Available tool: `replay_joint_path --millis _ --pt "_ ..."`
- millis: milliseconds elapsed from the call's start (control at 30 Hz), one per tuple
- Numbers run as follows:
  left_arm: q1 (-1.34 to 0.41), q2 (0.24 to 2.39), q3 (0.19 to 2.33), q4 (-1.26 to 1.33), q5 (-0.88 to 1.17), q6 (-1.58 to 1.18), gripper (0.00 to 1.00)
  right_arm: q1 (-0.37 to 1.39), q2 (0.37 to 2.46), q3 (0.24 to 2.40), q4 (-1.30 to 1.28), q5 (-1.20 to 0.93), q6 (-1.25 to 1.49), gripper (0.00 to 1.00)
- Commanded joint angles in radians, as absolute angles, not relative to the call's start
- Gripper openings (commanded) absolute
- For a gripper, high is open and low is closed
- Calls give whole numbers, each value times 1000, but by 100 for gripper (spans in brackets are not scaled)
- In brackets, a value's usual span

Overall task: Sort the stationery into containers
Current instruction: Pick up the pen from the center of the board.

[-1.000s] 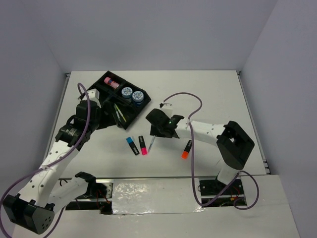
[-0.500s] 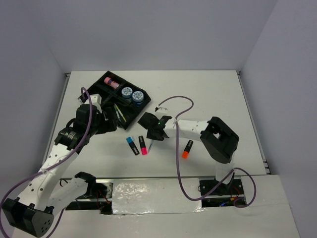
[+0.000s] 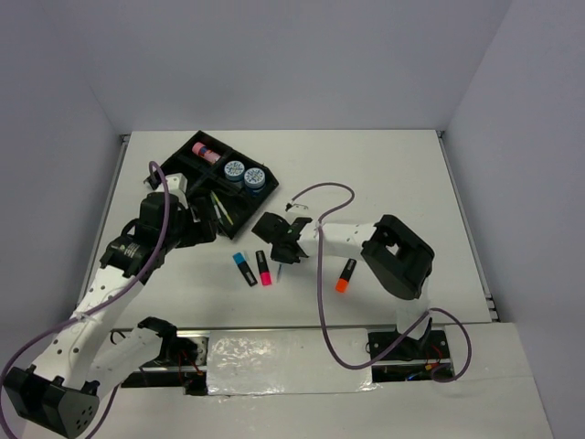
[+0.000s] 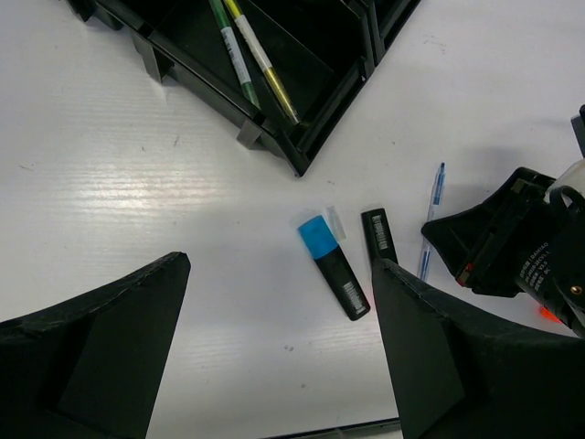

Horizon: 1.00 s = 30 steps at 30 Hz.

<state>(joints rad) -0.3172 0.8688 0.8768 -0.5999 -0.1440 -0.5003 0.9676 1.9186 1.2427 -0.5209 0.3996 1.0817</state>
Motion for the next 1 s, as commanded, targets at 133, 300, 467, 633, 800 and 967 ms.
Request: replay_joint_path --millis 133,300,467,633,800,967 --pt "-359 954 859 -546 -101 -636 91 931 1770 1074 -492 431 1048 0" --pt "-573 1041 868 -508 -279 -826 84 931 1538 968 -446 471 907 0" --pt "-641 1228 913 -469 -347 -890 52 931 1372 887 -479 497 861 0" --pt "-641 1405 951 -459 -371 -945 51 930 1235 822 -491 508 850 0" --pt "-641 1508 1012 -485 -422 -976 46 930 1160 784 -491 517 844 0" --pt "-640 1562 1028 -476 -423 -988 40 928 1137 764 -495 529 835 0"
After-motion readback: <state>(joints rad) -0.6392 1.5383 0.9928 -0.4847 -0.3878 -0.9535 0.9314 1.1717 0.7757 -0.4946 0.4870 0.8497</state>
